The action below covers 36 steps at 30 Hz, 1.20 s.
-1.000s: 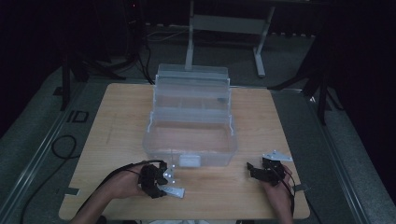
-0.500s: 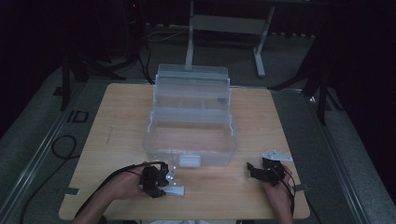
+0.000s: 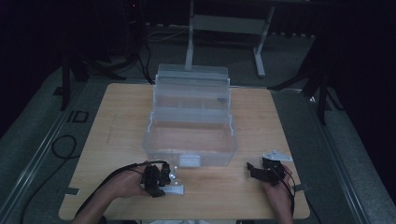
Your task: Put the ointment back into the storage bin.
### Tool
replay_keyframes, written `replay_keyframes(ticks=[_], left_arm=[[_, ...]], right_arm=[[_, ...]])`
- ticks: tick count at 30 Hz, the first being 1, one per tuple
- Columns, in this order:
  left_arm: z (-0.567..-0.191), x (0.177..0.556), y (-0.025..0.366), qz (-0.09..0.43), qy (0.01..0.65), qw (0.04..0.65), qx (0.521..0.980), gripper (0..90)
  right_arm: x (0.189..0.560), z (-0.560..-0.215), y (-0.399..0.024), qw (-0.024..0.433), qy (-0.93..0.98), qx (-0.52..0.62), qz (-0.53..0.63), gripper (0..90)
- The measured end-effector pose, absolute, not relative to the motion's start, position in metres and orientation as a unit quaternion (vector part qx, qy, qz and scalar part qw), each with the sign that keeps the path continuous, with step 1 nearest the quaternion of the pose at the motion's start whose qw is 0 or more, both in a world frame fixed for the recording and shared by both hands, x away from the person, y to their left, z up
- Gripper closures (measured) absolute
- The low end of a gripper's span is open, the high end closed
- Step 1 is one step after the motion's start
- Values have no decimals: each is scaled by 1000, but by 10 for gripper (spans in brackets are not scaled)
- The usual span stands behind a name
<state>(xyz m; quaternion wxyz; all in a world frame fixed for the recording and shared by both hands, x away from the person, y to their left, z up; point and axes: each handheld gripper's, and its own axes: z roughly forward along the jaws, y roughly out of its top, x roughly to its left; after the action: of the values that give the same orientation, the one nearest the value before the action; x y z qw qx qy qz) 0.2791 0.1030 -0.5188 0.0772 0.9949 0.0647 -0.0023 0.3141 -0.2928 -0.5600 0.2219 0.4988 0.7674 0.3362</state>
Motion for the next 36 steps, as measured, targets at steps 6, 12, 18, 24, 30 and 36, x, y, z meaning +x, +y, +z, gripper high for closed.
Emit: replay_keyframes(ticks=[6, 12, 18, 24, 30, 36], left_arm=[[-518, 280, 103, -5, 63, 70, 996, 698], [-517, 279, 104, 0, 61, 68, 996, 709], [-511, 279, 108, 12, 69, 78, 995, 711], [-506, 280, 113, 17, 73, 83, 994, 711], [-503, 280, 116, 19, 74, 81, 994, 711], [-498, 280, 120, 18, 75, 83, 994, 711]], right_arm=[[314, -560, -293, 222, 767, 499, 336, 255], [314, -560, -293, 222, 768, 499, 336, 255], [314, -560, -293, 222, 767, 499, 336, 255], [314, -560, -293, 222, 768, 499, 336, 255], [314, -560, -293, 222, 768, 498, 336, 255], [314, -560, -293, 222, 768, 499, 336, 255]])
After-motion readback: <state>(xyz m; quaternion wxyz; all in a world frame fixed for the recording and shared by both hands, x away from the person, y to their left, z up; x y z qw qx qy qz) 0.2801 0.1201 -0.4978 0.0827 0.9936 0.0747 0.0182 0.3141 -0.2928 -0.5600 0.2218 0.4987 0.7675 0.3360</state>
